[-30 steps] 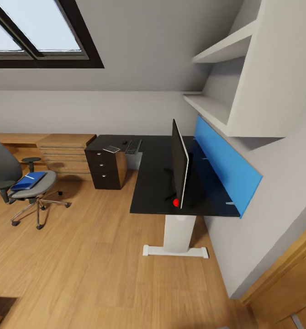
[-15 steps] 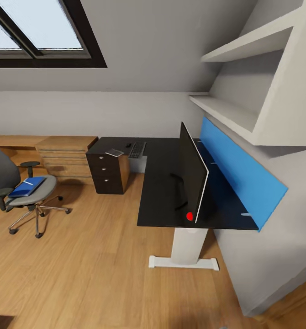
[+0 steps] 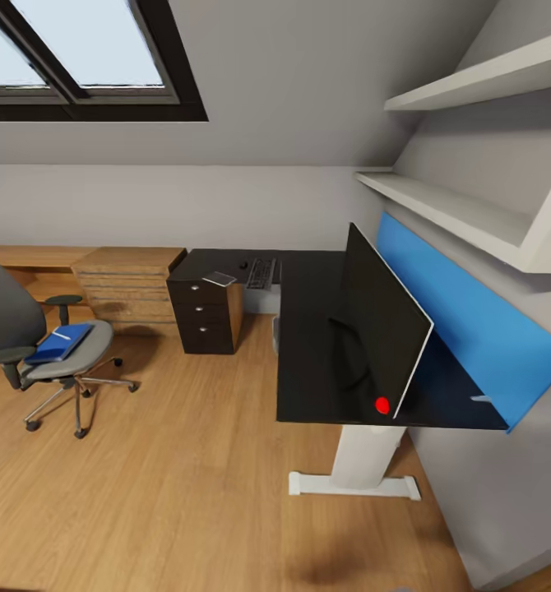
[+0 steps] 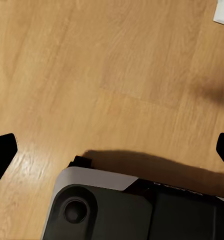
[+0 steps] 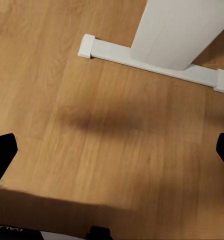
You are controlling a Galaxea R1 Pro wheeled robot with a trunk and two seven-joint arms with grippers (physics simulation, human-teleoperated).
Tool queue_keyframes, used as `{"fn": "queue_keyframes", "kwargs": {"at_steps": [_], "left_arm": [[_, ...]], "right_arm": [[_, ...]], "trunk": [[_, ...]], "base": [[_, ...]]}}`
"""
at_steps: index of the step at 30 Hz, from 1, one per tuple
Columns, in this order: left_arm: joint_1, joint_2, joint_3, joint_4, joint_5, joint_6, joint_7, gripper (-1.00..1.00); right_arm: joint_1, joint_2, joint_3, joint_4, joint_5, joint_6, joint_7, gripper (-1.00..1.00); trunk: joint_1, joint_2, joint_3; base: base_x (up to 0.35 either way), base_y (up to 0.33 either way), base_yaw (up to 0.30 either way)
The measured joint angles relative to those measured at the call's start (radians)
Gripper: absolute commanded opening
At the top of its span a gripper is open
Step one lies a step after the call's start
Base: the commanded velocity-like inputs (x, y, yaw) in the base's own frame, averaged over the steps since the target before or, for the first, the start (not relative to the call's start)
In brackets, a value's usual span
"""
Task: In the bedroom, organize the workspace by keeping the computer under the desk, ensuring the monitor is on the desk, placing the keyboard on the desk next to the monitor, placing the mouse on the desk next to the keyboard, moving the folder from the swivel chair onto the desk next to the mouse, stacking the notebook on top of the folder with the pen on top of the notebook, and positioning the swivel chair next to the desk.
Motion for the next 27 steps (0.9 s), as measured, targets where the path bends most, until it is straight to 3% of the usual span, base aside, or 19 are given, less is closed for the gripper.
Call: {"fn": "queue_keyframes", "kwargs": {"at_steps": [21, 27], "left_arm": [[0.000, 0.000, 0.000, 0.000, -0.002, -0.001, 0.000, 1.00], [0.000, 0.000, 0.000, 0.000, -0.002, -0.001, 0.000, 1.00]], "right_arm": [[0.000, -0.003, -0.006, -0.009, 0.001, -0.001, -0.001, 1.00], [0.000, -0.002, -0.005, -0.010, 0.001, -0.032, -0.001, 1.00]], "trunk": [[0.000, 0.000, 0.000], [0.000, 0.000, 0.000]], "base": [[0.028, 0.297, 0.000], [0.000, 0.266, 0.000]]}}
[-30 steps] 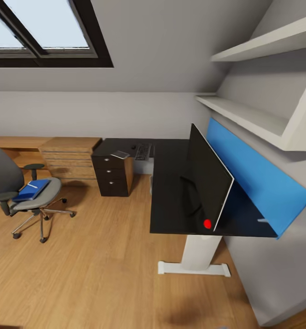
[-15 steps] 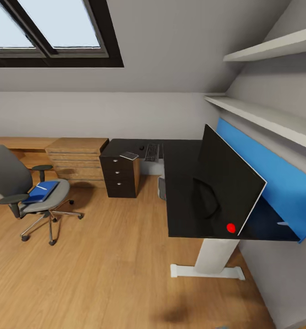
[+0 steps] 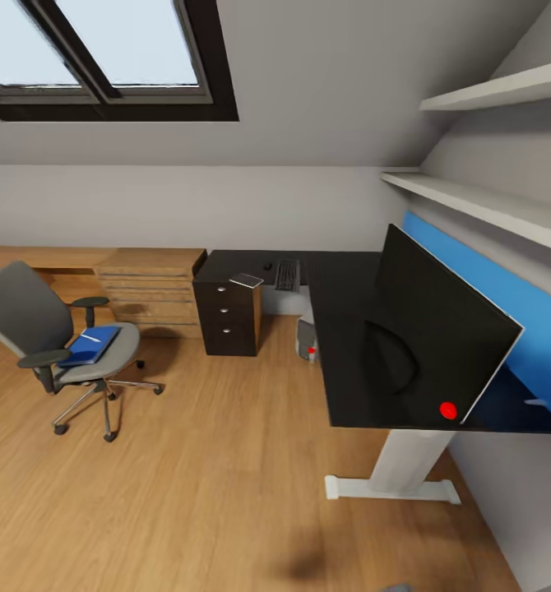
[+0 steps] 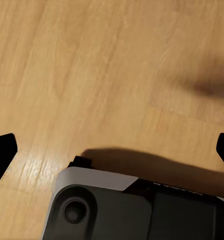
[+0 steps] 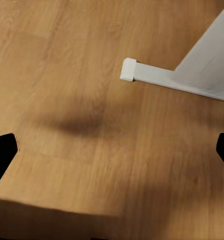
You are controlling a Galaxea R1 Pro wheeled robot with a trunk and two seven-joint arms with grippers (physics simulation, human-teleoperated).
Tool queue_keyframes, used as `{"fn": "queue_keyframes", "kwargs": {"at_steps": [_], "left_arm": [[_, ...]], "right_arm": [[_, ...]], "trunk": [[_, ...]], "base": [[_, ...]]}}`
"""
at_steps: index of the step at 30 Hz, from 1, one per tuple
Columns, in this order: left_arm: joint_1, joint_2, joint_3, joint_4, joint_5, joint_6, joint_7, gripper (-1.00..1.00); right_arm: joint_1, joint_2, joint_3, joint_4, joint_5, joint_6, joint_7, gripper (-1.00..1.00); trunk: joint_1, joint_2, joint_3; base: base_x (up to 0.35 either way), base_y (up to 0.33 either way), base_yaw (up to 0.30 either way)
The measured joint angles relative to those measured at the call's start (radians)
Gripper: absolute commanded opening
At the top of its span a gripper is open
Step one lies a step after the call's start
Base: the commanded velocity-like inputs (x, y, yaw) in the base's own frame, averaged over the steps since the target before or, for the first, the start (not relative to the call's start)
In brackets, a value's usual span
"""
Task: In the bedroom, organize the workspace by keeping the computer under the desk, ensuring the monitor is on the desk, placing the keyboard on the desk next to the monitor, placing the mouse on the desk next to the keyboard, moving the folder from the swivel chair onto the desk next to the mouse, stacking the notebook on top of the folder with the pen on top of the notebook, and positioning the swivel chair next to the desk.
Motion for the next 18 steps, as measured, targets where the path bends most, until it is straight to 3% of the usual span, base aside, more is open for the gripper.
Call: {"fn": "queue_keyframes", "kwargs": {"at_steps": [8, 18], "left_arm": [[0.000, 0.000, 0.000, 0.000, 0.000, 0.000, 0.000, 1.00], [0.000, -0.001, -0.006, 0.000, -0.006, -0.007, -0.004, 1.00]], "right_arm": [[0.000, 0.001, 0.000, 0.000, 0.000, -0.016, -0.001, 1.00], [0.000, 0.001, 0.000, 0.000, 0.000, -0.018, -0.001, 1.00]], "trunk": [[0.000, 0.000, 0.000], [0.000, 0.000, 0.000]], "base": [[0.000, 0.238, 0.000], [0.000, 0.027, 0.000]]}}
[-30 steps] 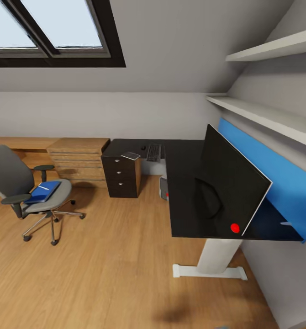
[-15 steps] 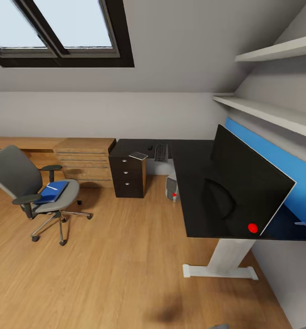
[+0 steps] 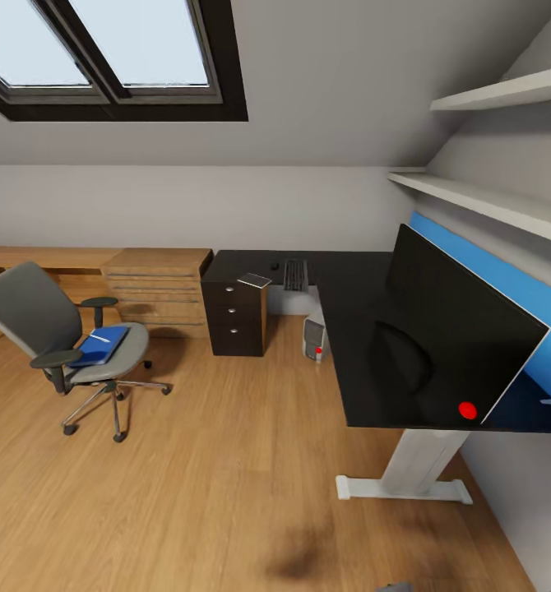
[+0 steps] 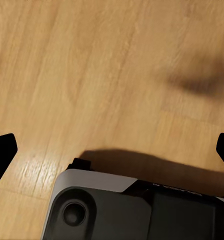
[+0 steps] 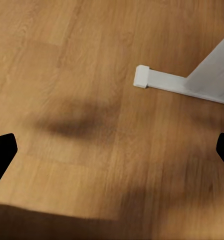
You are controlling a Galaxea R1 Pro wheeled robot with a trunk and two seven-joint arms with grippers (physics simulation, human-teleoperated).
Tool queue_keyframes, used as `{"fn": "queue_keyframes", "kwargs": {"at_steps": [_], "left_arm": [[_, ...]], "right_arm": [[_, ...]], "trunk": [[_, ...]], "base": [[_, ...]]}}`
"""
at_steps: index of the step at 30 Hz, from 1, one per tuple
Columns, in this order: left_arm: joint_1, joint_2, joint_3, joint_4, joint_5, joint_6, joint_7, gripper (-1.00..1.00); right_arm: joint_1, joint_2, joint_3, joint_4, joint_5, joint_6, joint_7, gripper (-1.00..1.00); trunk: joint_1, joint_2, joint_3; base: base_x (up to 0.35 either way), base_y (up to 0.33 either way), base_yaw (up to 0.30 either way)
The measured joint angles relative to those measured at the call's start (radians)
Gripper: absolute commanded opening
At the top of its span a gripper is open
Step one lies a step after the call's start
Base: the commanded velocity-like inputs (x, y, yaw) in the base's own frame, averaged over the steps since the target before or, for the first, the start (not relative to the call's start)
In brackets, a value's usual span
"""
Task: In the bedroom, organize the workspace by keeping the computer under the desk, ensuring the monitor is on the desk, placing the keyboard on the desk next to the monitor, placing the mouse on the desk next to the keyboard, moving the folder from the swivel chair onto the desk next to the mouse, stacking the notebook on top of the folder with the pen on top of the notebook, and positioning the swivel chair next to the desk.
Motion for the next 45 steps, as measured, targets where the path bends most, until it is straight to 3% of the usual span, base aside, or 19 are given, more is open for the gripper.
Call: {"fn": "queue_keyframes", "kwargs": {"at_steps": [12, 20, 27, 45], "left_arm": [[0.000, 0.003, 0.005, -0.003, 0.006, 0.006, 0.004, 1.00], [0.000, 0.003, 0.004, -0.003, 0.006, -0.003, 0.001, 1.00], [0.000, 0.003, 0.004, -0.003, 0.006, -0.005, 0.001, 1.00], [0.000, 0.012, 0.003, -0.003, 0.004, -0.005, -0.002, 1.00]], "right_arm": [[0.000, -0.002, -0.001, 0.000, 0.000, -0.003, -0.002, 1.00], [0.000, -0.002, -0.001, 0.001, 0.000, -0.074, -0.005, 1.00], [0.000, -0.002, -0.001, 0.001, 0.000, -0.088, -0.006, 1.00], [0.000, -0.002, -0.001, 0.001, -0.001, -0.089, -0.006, 1.00]], "trunk": [[0.000, 0.000, 0.000], [0.000, 0.000, 0.010], [0.000, 0.000, 0.021], [0.000, 0.000, 0.041]], "base": [[0.000, 0.000, 0.000], [0.000, 0.000, 0.000], [0.000, 0.022, 0.000], [0.092, 0.260, 0.000]]}}
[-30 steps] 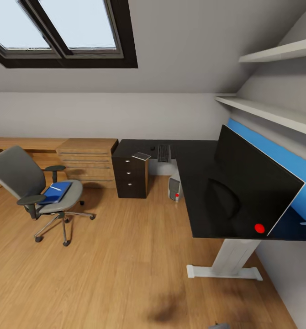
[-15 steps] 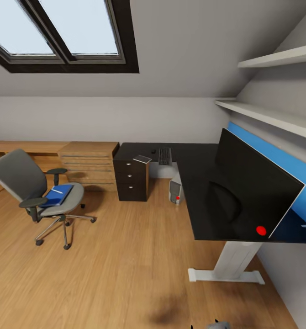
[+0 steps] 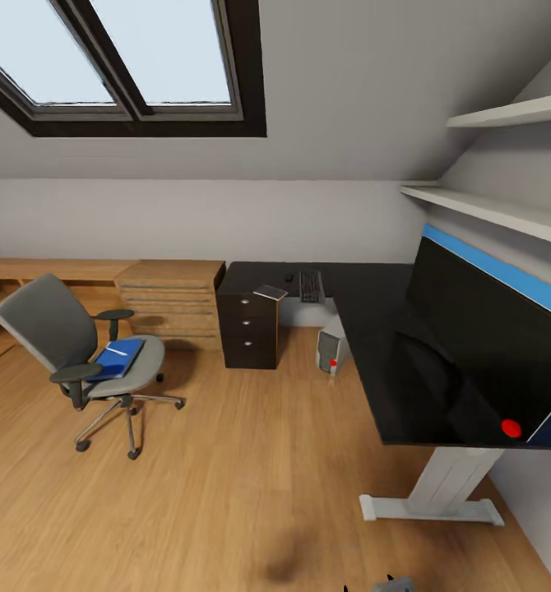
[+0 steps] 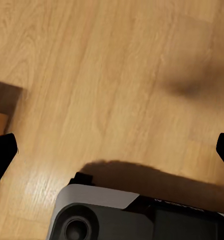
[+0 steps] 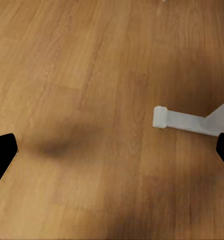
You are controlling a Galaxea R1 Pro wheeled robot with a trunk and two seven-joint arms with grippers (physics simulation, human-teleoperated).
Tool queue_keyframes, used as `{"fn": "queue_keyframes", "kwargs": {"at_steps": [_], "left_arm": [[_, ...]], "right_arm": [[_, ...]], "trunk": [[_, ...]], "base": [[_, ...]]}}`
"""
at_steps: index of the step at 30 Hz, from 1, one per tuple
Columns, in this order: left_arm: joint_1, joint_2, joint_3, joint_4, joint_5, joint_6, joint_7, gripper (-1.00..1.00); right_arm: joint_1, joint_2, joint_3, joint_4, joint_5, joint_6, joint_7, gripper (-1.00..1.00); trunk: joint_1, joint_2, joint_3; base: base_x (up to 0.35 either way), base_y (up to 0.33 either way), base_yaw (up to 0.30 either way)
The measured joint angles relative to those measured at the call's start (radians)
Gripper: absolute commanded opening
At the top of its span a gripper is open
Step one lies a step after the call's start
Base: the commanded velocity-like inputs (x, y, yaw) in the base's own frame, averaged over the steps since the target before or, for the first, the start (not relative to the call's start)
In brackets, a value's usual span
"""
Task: In the bedroom, organize the workspace by keeping the computer under the desk, ensuring the monitor is on the desk, placing the keyboard on the desk next to the monitor, placing the mouse on the desk next to the keyboard, moving the folder from the swivel chair onto the desk next to the mouse, stacking the notebook on top of the folder with the pen on top of the notebook, and positioning the swivel chair next to the desk.
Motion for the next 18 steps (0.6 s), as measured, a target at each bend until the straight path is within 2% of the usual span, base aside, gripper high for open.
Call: {"fn": "queue_keyframes", "kwargs": {"at_steps": [18], "left_arm": [[0.000, 0.000, -0.002, 0.000, 0.000, 0.000, 0.000, 1.00]], "right_arm": [[0.000, 0.000, 0.000, 0.000, 0.000, 0.000, 0.000, 1.00]], "trunk": [[0.000, 0.000, 0.000]], "base": [[0.281, 0.212, 0.000]]}}
